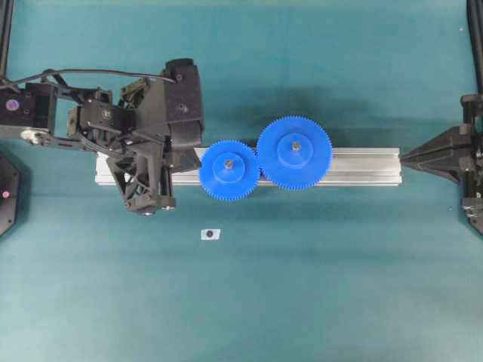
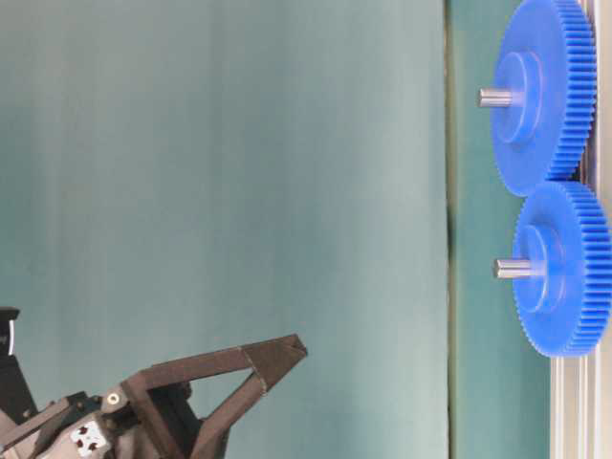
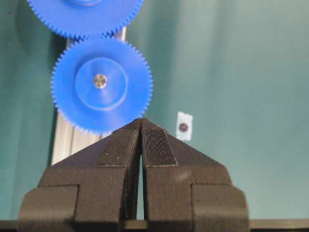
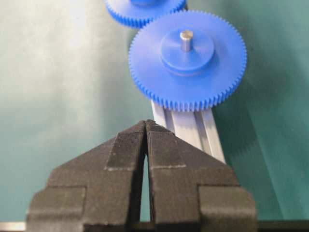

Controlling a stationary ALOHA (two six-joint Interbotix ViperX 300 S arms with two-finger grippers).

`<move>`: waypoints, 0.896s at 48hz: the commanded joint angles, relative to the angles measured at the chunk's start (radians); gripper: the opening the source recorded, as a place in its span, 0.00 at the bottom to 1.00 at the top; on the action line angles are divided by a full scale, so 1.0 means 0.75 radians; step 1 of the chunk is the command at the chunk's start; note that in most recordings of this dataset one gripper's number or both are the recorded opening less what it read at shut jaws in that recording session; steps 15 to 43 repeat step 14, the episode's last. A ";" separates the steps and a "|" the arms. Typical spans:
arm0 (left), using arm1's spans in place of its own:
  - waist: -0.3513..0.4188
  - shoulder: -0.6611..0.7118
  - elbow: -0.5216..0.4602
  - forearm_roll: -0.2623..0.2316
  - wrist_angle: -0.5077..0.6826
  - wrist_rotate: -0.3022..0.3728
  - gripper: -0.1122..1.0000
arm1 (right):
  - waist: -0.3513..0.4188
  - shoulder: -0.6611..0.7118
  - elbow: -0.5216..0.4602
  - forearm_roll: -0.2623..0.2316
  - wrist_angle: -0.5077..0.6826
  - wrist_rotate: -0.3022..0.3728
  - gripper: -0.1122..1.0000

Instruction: Find the location of the shaft and insert the small gear.

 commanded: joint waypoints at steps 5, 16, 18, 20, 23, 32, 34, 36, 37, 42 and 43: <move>0.000 -0.037 -0.006 0.002 -0.010 -0.002 0.09 | -0.002 -0.002 -0.012 0.004 -0.006 0.014 0.15; 0.000 -0.049 0.006 0.002 -0.010 -0.002 0.09 | -0.002 -0.004 -0.010 0.004 -0.004 0.012 0.15; 0.000 -0.049 0.006 0.002 -0.010 -0.002 0.09 | -0.002 -0.004 -0.010 0.004 -0.004 0.012 0.15; 0.000 -0.049 0.006 0.002 -0.010 -0.002 0.09 | -0.002 -0.004 -0.010 0.004 -0.004 0.012 0.15; 0.000 -0.049 0.006 0.002 -0.010 -0.002 0.09 | -0.002 -0.004 -0.010 0.004 -0.004 0.012 0.15; 0.000 -0.049 0.006 0.002 -0.010 -0.002 0.09 | -0.002 -0.004 -0.010 0.004 -0.004 0.012 0.15; 0.000 -0.049 0.006 0.002 -0.010 -0.002 0.09 | -0.002 -0.004 -0.010 0.004 -0.004 0.012 0.15; 0.000 -0.049 0.006 0.002 -0.010 -0.002 0.09 | -0.002 -0.004 -0.010 0.004 -0.004 0.012 0.15; 0.000 -0.049 0.006 0.002 -0.010 -0.002 0.09 | -0.002 -0.004 -0.010 0.004 -0.004 0.012 0.15; 0.000 -0.049 0.006 0.002 -0.010 -0.002 0.09 | -0.002 -0.004 -0.010 0.004 -0.004 0.012 0.15; 0.000 -0.049 0.006 0.002 -0.010 -0.002 0.09 | -0.002 -0.004 -0.010 0.004 -0.004 0.012 0.15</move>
